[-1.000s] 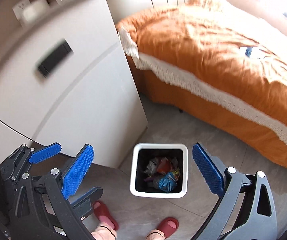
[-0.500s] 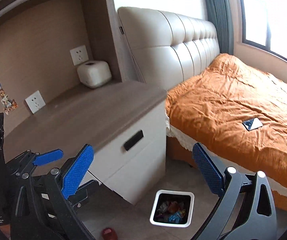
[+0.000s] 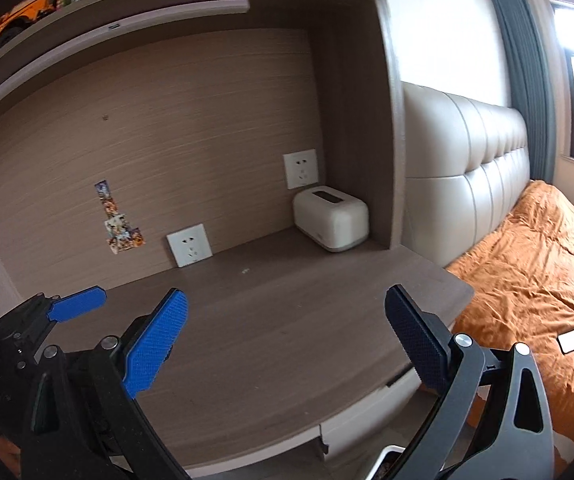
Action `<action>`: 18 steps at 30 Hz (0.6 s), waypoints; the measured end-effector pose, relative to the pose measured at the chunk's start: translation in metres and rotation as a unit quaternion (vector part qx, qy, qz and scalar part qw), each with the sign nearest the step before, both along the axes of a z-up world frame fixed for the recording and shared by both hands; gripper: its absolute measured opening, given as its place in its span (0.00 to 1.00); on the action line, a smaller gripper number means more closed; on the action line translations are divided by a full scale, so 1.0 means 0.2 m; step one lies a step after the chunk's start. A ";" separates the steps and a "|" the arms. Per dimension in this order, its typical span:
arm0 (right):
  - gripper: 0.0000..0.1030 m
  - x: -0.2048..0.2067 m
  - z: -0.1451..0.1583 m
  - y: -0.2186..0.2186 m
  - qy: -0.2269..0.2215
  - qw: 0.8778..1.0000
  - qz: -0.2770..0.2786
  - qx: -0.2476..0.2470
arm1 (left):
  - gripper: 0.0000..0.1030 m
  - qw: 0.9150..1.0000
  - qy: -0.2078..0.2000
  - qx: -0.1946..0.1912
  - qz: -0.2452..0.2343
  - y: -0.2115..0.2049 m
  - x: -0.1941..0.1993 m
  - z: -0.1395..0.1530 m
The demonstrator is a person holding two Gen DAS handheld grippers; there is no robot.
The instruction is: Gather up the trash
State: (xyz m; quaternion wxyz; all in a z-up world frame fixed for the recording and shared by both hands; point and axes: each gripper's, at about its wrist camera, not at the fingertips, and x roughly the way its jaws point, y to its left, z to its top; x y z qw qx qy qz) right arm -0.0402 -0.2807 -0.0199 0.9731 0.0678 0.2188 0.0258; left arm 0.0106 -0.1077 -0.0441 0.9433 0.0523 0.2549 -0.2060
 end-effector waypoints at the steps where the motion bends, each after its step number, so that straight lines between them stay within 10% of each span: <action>1: 0.96 0.02 0.02 0.05 -0.005 1.000 0.012 -0.001 | 0.95 1.000 0.001 -0.004 0.014 0.05 0.01 0.01; 18: 0.96 0.22 0.16 0.51 -0.044 0.995 0.092 -0.007 | 0.95 0.991 -0.028 0.011 0.127 0.53 0.12 0.10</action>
